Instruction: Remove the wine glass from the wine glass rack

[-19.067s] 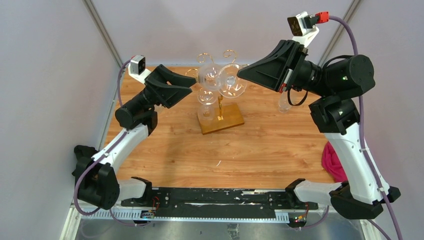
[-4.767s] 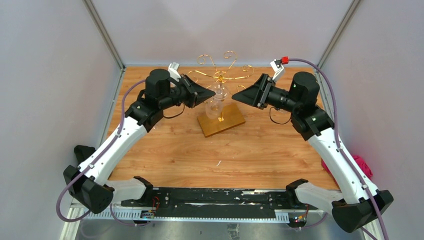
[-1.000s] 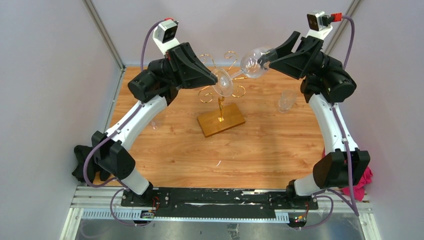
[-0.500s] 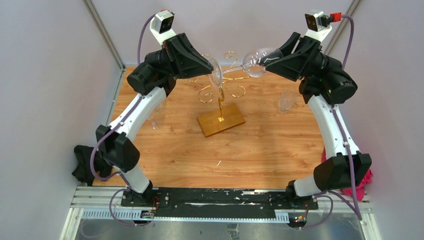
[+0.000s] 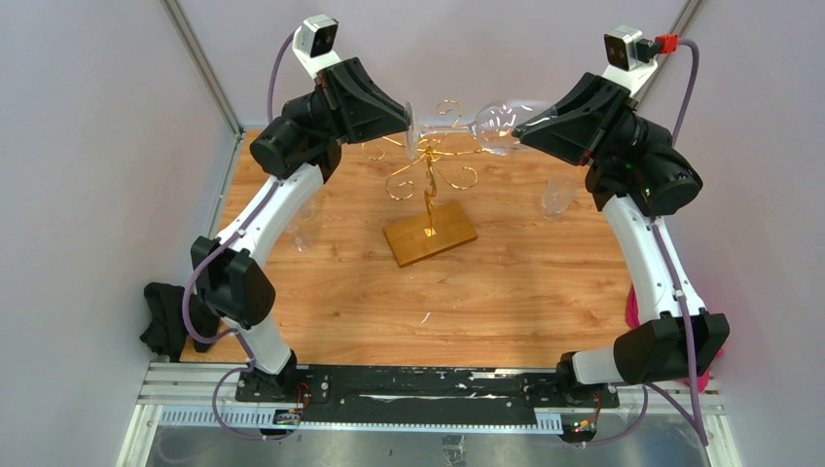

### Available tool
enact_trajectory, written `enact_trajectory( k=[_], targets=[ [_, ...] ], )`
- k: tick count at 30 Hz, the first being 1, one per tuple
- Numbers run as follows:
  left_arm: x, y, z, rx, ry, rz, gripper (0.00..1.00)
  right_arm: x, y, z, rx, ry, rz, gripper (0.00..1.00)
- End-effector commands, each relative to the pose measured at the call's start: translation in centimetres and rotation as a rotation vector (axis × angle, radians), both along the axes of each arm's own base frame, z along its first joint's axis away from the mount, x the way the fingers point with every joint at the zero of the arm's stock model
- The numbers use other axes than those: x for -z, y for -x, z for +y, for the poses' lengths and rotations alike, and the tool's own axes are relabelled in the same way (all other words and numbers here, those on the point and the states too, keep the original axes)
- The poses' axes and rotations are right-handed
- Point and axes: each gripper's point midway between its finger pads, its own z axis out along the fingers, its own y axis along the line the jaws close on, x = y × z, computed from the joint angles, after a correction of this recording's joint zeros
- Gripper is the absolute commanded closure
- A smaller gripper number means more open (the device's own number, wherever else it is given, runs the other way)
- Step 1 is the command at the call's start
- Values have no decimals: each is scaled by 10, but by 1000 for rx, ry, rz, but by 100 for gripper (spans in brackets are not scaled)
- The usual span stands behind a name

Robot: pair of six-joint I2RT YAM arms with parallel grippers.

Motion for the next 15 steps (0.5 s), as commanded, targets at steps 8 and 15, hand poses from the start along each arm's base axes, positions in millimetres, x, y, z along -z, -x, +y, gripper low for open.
enact_trajectory(
  k=[8,15],
  targets=[
    [6,13,5,-62,14,-133,54,8,13,6,-2,31,-18,100],
    [8,5,12,-90,11,-115,17,3,28,5,52,43,-50,100]
  ],
)
